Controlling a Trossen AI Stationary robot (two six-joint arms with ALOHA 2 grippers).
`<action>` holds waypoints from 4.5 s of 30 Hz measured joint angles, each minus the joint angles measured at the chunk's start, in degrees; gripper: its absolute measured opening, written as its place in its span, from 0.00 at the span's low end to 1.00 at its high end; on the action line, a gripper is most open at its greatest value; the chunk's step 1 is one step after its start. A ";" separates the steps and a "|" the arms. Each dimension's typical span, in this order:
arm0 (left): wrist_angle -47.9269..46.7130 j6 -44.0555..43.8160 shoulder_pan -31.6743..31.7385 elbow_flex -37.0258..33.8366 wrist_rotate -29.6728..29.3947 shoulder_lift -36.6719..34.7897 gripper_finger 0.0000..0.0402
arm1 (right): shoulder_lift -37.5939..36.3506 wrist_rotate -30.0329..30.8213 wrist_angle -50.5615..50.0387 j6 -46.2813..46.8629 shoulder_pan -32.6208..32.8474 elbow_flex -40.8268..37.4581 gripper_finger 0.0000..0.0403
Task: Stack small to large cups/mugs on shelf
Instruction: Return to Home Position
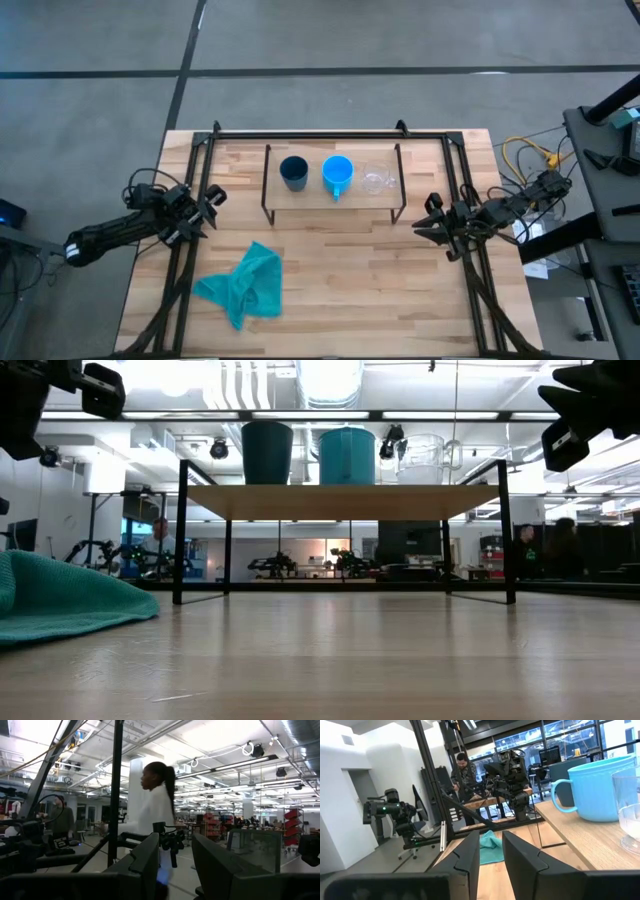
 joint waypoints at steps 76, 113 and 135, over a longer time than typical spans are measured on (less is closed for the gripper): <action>0.01 0.01 -0.01 0.00 -0.01 -0.02 0.26 | 0.00 -0.02 -0.01 0.00 0.00 0.04 0.18; 0.00 0.00 -0.02 -0.02 -0.01 -0.02 0.26 | 0.00 0.00 0.01 0.00 0.02 0.04 0.19; 0.02 0.00 -0.02 -0.02 0.00 -0.02 0.26 | -0.01 0.00 0.01 0.00 0.01 0.04 0.19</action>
